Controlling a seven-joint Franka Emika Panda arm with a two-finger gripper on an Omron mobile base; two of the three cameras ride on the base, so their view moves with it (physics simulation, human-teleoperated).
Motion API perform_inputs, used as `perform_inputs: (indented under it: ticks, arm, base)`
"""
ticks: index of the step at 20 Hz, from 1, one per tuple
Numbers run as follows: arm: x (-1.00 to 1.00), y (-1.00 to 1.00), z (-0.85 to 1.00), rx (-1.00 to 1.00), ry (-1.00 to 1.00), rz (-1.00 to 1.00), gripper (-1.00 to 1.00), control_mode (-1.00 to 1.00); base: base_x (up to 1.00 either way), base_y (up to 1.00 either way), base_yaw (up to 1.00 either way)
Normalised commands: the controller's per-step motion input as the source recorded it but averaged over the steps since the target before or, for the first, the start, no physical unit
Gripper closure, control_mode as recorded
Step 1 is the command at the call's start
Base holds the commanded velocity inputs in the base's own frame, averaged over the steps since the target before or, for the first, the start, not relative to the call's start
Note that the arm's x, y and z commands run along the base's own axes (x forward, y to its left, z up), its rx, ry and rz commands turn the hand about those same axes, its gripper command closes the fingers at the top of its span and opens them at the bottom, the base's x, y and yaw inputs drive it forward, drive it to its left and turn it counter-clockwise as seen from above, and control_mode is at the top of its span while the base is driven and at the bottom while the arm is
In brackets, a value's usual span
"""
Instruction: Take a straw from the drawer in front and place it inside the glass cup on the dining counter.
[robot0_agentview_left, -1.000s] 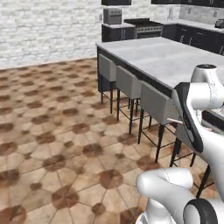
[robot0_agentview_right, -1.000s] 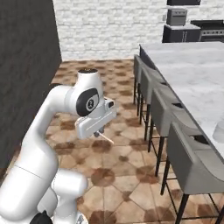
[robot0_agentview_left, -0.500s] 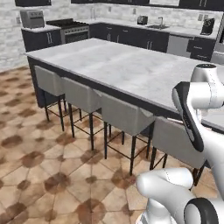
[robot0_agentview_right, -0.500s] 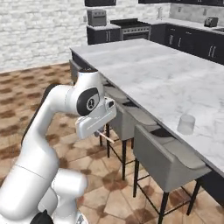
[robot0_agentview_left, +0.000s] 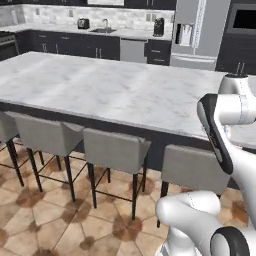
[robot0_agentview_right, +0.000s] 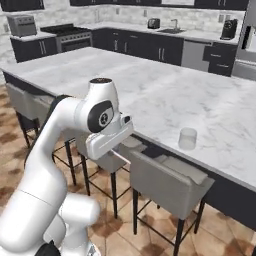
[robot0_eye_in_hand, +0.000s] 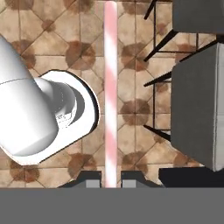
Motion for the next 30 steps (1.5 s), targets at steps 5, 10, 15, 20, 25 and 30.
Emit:
perform_inputs:
  ticks: [5, 10, 15, 20, 25, 30]
  arm:
    - [0.0, 0.0, 0.0, 0.0, 0.0, 0.0, 1.0, 1.0]
    - [0.0, 0.0, 0.0, 0.0, 0.0, 0.0, 1.0, 1.0]
    - [0.0, 0.0, 0.0, 0.0, 0.0, 0.0, 1.0, 1.0]
    - [0.0, 0.0, 0.0, 0.0, 0.0, 0.0, 1.0, 1.0]
    - [0.0, 0.0, 0.0, 0.0, 0.0, 0.0, 1.0, 1.0]
    - [0.21, 0.0, -0.12, 0.0, 0.03, 0.0, 1.0, -1.0]
  base:
    - [0.73, 0.25, -0.58]
    - [0.63, 0.18, -0.53]
    - [0.3, 0.17, -0.22]
    - [0.31, 0.33, -0.05]
    - [0.51, 0.32, -0.01]
    - [0.11, 0.02, 0.0]
